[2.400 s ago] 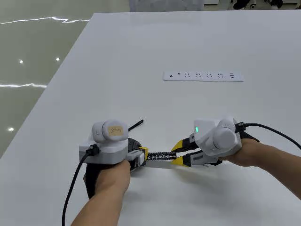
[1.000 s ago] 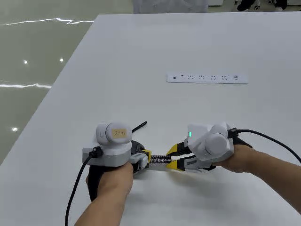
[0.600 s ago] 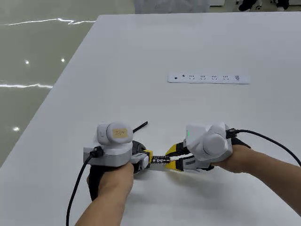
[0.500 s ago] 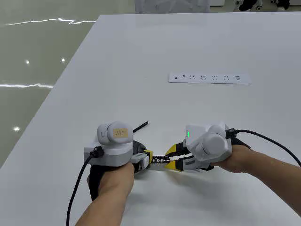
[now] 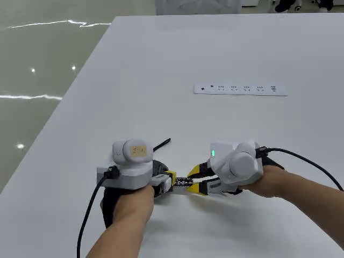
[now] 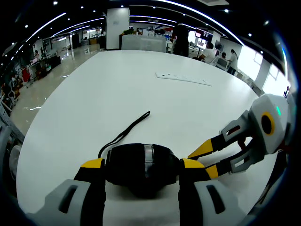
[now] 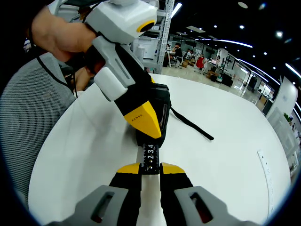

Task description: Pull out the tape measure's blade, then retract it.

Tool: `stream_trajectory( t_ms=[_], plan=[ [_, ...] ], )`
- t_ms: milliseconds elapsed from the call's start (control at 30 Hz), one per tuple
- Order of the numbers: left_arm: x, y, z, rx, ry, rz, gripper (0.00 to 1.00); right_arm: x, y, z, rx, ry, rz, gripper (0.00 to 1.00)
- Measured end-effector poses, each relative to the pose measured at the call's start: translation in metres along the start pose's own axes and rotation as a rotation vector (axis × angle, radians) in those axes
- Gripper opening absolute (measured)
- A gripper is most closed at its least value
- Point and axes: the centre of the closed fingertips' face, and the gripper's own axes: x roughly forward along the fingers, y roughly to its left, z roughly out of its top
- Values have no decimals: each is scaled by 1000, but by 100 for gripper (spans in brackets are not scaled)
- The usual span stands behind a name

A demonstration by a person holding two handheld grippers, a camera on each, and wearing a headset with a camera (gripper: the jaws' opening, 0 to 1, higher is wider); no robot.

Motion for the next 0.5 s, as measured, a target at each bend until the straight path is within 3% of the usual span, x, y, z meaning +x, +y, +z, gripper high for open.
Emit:
stream_trajectory(
  t_ms=[500],
  plan=[
    [-2,-1,1,-1,1,-3,58,6,1,5,-3,-1,3,14]
  ],
)
